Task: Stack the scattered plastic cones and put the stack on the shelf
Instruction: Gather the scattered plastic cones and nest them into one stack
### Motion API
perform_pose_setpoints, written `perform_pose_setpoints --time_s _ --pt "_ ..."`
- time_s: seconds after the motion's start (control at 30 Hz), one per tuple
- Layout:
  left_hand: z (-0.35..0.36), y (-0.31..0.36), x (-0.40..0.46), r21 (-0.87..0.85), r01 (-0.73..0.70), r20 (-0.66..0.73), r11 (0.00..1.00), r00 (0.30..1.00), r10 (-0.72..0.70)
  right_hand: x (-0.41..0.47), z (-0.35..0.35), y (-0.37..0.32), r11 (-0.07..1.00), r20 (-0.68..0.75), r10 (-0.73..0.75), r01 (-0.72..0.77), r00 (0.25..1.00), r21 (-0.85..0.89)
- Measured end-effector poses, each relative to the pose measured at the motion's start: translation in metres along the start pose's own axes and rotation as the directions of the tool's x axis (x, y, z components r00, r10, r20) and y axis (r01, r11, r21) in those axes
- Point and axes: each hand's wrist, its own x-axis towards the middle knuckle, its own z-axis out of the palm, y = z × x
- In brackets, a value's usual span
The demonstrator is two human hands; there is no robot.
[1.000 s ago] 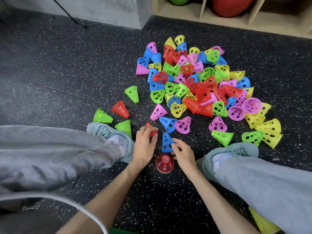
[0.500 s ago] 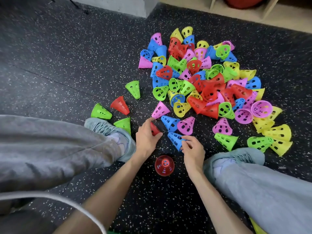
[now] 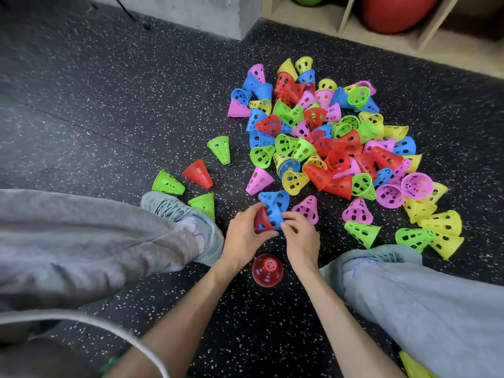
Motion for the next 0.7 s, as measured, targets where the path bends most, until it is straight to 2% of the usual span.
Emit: perform_pose_setpoints --time_s 0.1,0.23,0.4,0.5,0.6,0.7 --pt "-0.002 0.003 -0.006 0.027 -0.056 0.022 0.998 0.998 0.056 -0.006 0.002 -0.003 1.0 0.091 -0.029 0.028 0.995 0.008" --pt "-0.004 0.005 -0.01 -0.005 -0.037 0.038 0.999 0.999 0.037 -0.007 -0.001 -0.002 0.999 0.135 -0.048 0.045 0.99 0.023" --pt "-0.002 0.01 -0.008 -0.039 -0.031 0.027 0.999 0.999 0.032 -0.005 -0.005 -0.007 0.999 0.147 -0.036 0.031 0.988 0.036" --pt "0.002 0.011 -0.005 -0.007 -0.079 0.026 0.997 0.997 0.079 -0.003 -0.008 -0.008 0.998 0.163 -0.034 0.024 0.986 0.062" --pt "0.004 0.017 0.0 0.053 -0.147 0.064 0.988 0.988 0.144 0.001 -0.011 -0.004 0.998 0.179 -0.051 0.044 0.983 0.044" --pt "0.004 0.022 0.009 0.035 -0.182 0.122 0.983 0.977 0.177 0.006 -0.017 0.004 0.998 0.145 -0.058 0.054 0.988 0.031"
